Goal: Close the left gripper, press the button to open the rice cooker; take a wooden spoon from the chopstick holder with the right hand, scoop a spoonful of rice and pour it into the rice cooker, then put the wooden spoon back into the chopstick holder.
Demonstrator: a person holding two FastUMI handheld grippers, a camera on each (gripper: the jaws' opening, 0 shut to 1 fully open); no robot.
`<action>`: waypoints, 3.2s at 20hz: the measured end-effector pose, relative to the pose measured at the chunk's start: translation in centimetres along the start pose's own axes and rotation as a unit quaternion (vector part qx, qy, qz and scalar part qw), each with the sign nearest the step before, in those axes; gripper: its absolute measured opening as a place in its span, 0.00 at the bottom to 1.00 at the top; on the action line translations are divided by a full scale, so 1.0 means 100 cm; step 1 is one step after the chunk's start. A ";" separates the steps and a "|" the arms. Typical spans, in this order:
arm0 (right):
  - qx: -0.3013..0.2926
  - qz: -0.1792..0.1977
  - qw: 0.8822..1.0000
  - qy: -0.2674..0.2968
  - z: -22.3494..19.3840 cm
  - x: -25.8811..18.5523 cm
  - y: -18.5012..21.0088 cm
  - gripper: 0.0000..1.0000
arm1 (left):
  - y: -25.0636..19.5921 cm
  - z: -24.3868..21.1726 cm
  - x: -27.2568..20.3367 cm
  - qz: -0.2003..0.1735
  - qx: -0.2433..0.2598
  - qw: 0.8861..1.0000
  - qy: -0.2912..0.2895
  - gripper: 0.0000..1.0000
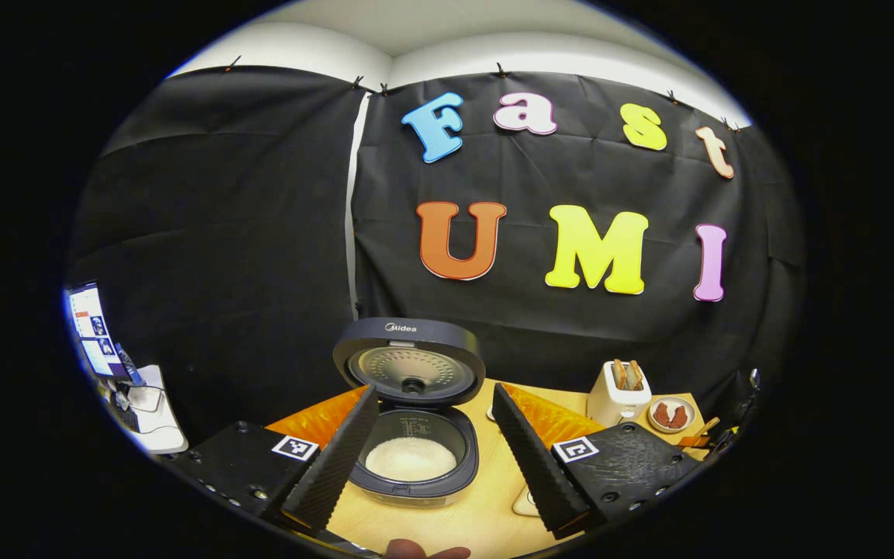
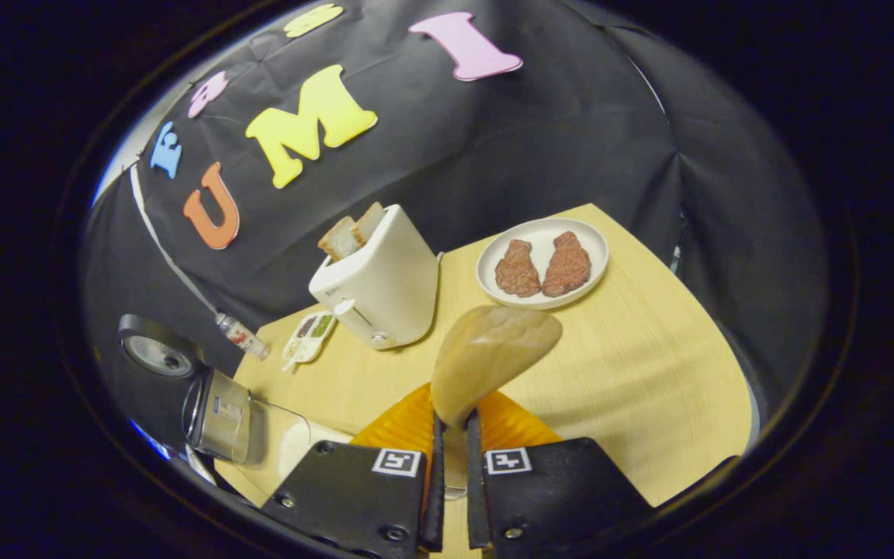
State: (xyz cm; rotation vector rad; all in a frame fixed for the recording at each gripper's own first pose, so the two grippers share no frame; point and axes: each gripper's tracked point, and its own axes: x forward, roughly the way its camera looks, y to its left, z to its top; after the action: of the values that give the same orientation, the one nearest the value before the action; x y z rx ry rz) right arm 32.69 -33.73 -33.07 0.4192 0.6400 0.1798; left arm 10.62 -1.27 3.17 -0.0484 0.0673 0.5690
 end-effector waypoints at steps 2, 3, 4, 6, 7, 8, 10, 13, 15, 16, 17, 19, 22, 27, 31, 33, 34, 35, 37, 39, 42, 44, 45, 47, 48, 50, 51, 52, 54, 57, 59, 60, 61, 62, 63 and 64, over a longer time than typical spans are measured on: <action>-0.009 -0.010 1.000 -0.006 0.005 -0.006 0.005 0.17 | 0.004 -0.001 0.000 -0.008 -0.001 1.000 -0.002 0.94; -0.015 -0.015 1.000 -0.012 0.009 -0.012 0.009 0.17 | 0.008 -0.002 0.000 -0.011 -0.001 1.000 -0.001 0.94; -0.023 -0.020 0.999 -0.021 0.015 -0.018 0.013 0.16 | 0.011 -0.001 -0.002 -0.016 -0.002 1.000 -0.004 0.95; -0.043 -0.040 0.997 -0.041 0.026 -0.035 0.021 0.12 | 0.018 0.003 -0.006 -0.025 -0.003 1.000 -0.012 0.95; -0.055 -0.056 0.996 -0.049 0.031 -0.043 0.023 0.11 | 0.022 0.003 -0.007 -0.029 -0.001 0.999 -0.016 0.95; -0.062 -0.067 0.994 -0.058 0.038 -0.054 0.028 0.11 | 0.025 0.002 -0.008 -0.034 0.004 0.999 -0.020 0.95; -0.074 -0.084 0.990 -0.082 0.055 -0.079 0.046 0.11 | 0.026 0.001 -0.009 -0.049 0.012 0.998 -0.027 0.95; -0.082 -0.089 0.987 -0.105 0.064 -0.108 0.079 0.10 | 0.023 0.004 -0.013 -0.081 0.015 0.996 -0.041 0.95; -0.087 -0.084 0.987 -0.108 0.059 -0.118 0.104 0.10 | 0.019 0.003 -0.015 -0.110 0.014 0.993 -0.048 0.94; -0.090 -0.078 0.987 -0.105 0.054 -0.121 0.118 0.11 | 0.018 0.003 -0.015 -0.122 0.013 0.991 -0.050 0.94; -0.091 -0.072 0.988 -0.102 0.048 -0.121 0.132 0.10 | 0.020 0.002 -0.016 -0.131 0.008 0.990 -0.049 0.94; -0.094 -0.061 0.989 -0.095 0.035 -0.120 0.157 0.11 | 0.026 0.004 -0.016 -0.142 0.002 0.989 -0.052 0.94; -0.107 -0.052 0.990 -0.078 0.008 -0.108 0.189 0.10 | 0.041 0.008 -0.018 -0.147 0.001 0.987 -0.057 0.95; -0.144 -0.064 0.986 -0.048 -0.047 -0.067 0.211 0.10 | 0.075 0.008 -0.022 -0.132 -0.001 0.990 -0.054 0.95; -0.198 -0.093 0.975 -0.035 -0.079 -0.036 0.203 0.10 | 0.103 0.010 -0.025 -0.107 -0.018 0.993 -0.045 0.95; -0.233 -0.114 0.965 -0.036 -0.089 -0.022 0.196 0.10 | 0.114 0.010 -0.025 -0.095 -0.019 0.994 -0.041 0.95; -0.246 -0.120 0.961 -0.037 -0.092 -0.016 0.195 0.11 | 0.118 0.007 -0.025 -0.091 -0.019 0.995 -0.034 0.95; -0.257 -0.122 0.958 -0.039 -0.095 -0.011 0.195 0.10 | 0.121 0.005 -0.025 -0.087 -0.021 0.996 -0.029 0.95; -0.282 -0.138 0.948 -0.049 -0.094 -0.004 0.190 0.10 | 0.128 0.003 -0.026 -0.078 -0.026 0.996 -0.022 0.95; -0.304 -0.149 0.939 -0.055 -0.096 0.001 0.188 0.10 | 0.133 0.003 -0.026 -0.071 -0.030 0.997 -0.018 0.95; -0.314 -0.152 0.935 -0.059 -0.103 0.009 0.191 0.10 | 0.137 0.000 -0.026 -0.066 -0.030 0.997 -0.014 0.95; -0.304 -0.136 0.941 -0.054 -0.114 0.015 0.199 0.10 | 0.140 -0.001 -0.026 -0.063 -0.029 0.998 -0.011 0.95; -0.296 -0.126 0.946 -0.048 -0.120 0.018 0.204 0.10 | 0.141 -0.001 -0.026 -0.061 -0.030 0.998 -0.009 0.95; -0.282 -0.103 0.952 -0.051 -0.127 0.021 0.218 0.10 | 0.143 -0.002 -0.027 -0.056 -0.028 0.998 -0.008 0.95; -0.273 -0.086 0.957 -0.049 -0.129 0.024 0.228 0.10 | 0.145 -0.003 -0.029 -0.054 -0.026 0.998 -0.006 0.95; -0.253 -0.054 0.965 -0.043 -0.136 0.030 0.246 0.10 | 0.148 -0.006 -0.031 -0.049 -0.024 0.998 -0.003 0.95; -0.245 -0.043 0.968 -0.042 -0.137 0.031 0.253 0.10 | 0.150 -0.006 -0.031 -0.046 -0.023 0.999 -0.002 0.95; -0.234 -0.035 0.971 -0.041 -0.138 0.034 0.257 0.10 | 0.152 -0.007 -0.032 -0.044 -0.023 0.999 0.000 0.95; -0.189 -0.005 0.981 -0.033 -0.143 0.039 0.268 0.10 | 0.156 -0.007 -0.036 -0.038 -0.025 0.999 0.002 0.95; -0.082 0.022 0.996 -0.012 -0.145 0.041 0.266 0.10 | 0.159 -0.009 -0.040 -0.030 -0.025 0.999 0.006 0.95; 0.000 0.035 0.999 0.003 -0.143 0.041 0.257 0.10 | 0.158 -0.010 -0.041 -0.028 -0.024 0.999 0.008 0.95; 0.045 0.045 0.998 0.012 -0.144 0.040 0.253 0.10 | 0.157 -0.010 -0.042 -0.027 -0.023 0.999 0.009 0.95; 0.088 0.053 0.995 0.018 -0.144 0.040 0.248 0.10 | 0.155 -0.009 -0.043 -0.028 -0.022 0.999 0.008 0.95; 0.122 0.056 0.991 0.023 -0.144 0.039 0.241 0.10 | 0.152 -0.008 -0.044 -0.029 -0.021 0.999 0.010 0.95; 0.149 0.061 0.987 0.027 -0.145 0.038 0.235 0.10 | 0.149 -0.010 -0.045 -0.029 -0.018 0.999 0.012 0.95; 0.170 0.067 0.983 0.029 -0.146 0.036 0.231 0.10 | 0.145 -0.010 -0.045 -0.033 -0.016 0.999 0.013 0.95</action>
State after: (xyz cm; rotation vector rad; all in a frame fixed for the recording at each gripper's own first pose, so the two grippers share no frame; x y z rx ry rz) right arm 25.81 -7.19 -35.54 0.7901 0.7024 0.2117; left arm -0.98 8.44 2.12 -0.0881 0.0815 0.5037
